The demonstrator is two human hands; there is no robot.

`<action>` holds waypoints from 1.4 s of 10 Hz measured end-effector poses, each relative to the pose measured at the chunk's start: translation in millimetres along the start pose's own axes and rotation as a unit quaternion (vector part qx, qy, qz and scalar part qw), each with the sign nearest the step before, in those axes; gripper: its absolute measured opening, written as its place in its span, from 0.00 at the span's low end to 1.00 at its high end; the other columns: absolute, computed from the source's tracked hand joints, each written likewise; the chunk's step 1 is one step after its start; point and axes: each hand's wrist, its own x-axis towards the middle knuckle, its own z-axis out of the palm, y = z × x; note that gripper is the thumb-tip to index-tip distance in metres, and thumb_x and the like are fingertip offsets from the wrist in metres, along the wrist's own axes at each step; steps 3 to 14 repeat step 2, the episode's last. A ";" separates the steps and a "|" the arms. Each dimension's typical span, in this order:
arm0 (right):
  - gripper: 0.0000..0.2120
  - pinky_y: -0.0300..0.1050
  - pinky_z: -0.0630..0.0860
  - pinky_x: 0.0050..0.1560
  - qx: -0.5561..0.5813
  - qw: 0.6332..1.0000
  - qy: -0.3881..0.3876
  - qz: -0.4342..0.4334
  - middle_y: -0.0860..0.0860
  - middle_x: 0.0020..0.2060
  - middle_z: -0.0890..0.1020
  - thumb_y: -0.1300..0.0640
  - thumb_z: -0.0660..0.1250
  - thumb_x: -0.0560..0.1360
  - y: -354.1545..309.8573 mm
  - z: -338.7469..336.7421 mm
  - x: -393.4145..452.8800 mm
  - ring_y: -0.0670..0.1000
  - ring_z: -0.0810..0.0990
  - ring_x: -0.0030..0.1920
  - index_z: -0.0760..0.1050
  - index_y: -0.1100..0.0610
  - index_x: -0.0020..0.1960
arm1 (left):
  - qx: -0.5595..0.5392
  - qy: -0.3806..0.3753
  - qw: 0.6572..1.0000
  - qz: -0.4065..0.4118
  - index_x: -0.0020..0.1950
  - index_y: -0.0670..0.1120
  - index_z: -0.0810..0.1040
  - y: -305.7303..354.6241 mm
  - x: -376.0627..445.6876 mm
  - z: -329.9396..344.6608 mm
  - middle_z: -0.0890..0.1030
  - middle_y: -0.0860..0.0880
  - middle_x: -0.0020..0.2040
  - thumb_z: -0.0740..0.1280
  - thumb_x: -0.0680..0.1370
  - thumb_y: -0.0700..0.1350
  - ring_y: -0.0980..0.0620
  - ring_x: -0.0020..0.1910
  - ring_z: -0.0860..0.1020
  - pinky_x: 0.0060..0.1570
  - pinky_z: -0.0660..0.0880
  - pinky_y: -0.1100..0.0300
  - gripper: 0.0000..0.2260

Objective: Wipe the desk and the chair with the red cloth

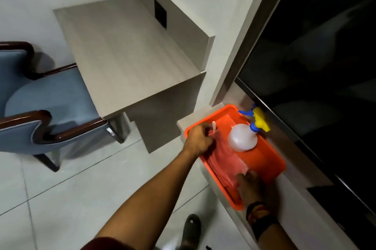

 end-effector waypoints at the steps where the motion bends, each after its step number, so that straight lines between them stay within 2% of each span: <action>1: 0.28 0.55 0.65 0.75 -0.123 0.979 0.048 -0.154 0.66 0.76 0.67 0.63 0.67 0.79 -4.5 10.7 -8.3 0.63 0.68 0.75 0.64 0.69 0.77 | 0.186 0.031 0.975 0.114 0.72 0.47 0.78 1.2 -2.7 -9.3 0.81 0.43 0.72 0.64 0.83 0.47 0.40 0.72 0.78 0.73 0.75 0.49 0.18; 2: 0.32 0.60 0.57 0.81 -0.250 0.906 0.011 -0.340 0.63 0.82 0.58 0.53 0.58 0.81 -27.0 32.8 -25.4 0.62 0.56 0.82 0.57 0.63 0.82 | 0.357 0.081 0.907 0.208 0.84 0.46 0.64 1.5 -7.6 -40.8 0.60 0.42 0.86 0.56 0.86 0.52 0.41 0.86 0.58 0.86 0.53 0.43 0.27; 14: 0.32 0.60 0.57 0.81 -0.250 0.906 0.011 -0.340 0.63 0.82 0.58 0.53 0.58 0.81 -27.0 32.8 -25.4 0.62 0.56 0.82 0.57 0.63 0.82 | 0.357 0.081 0.907 0.208 0.84 0.46 0.64 1.5 -7.6 -40.8 0.60 0.42 0.86 0.56 0.86 0.52 0.41 0.86 0.58 0.86 0.53 0.43 0.27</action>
